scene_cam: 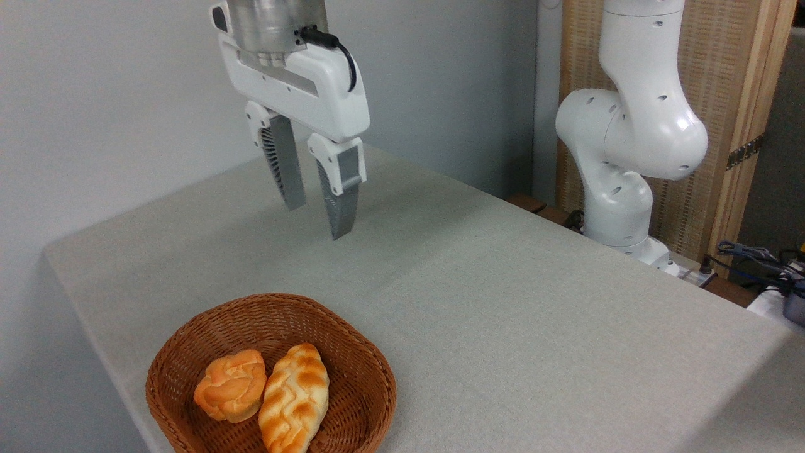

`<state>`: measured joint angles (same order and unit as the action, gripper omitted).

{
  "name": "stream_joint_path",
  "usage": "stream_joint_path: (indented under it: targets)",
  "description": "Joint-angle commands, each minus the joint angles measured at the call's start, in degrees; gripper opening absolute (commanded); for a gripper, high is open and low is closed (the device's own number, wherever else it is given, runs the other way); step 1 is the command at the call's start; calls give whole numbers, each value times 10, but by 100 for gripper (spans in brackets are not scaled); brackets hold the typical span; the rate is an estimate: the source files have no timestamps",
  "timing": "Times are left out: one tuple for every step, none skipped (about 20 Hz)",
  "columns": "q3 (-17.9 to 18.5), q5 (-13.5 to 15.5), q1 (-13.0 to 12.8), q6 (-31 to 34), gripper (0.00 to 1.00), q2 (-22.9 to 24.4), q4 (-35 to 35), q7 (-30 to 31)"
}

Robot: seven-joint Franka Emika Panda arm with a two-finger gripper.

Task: Put bread into the basket

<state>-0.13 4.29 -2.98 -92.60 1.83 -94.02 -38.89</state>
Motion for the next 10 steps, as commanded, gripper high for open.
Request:
stream_joint_path:
  targets:
    - [13,5,-11,15,100,6,-10,-15]
    - [13,5,-11,15,100,5,-9,-15]
    - [13,5,-11,14,100,5,-8,-15]
    - [13,5,-11,12,100,5,-8,-15]
    - [13,5,-11,8,100,5,-6,-14]
    - [14,5,-11,3,100,3,-6,-14]
    - [14,5,-10,1,100,2,-4,-14]
    - [14,5,-10,-1,100,1,-4,-14]
    - [14,5,-9,-3,100,1,-3,-13]
    - [14,5,-9,-6,100,0,-3,-12]
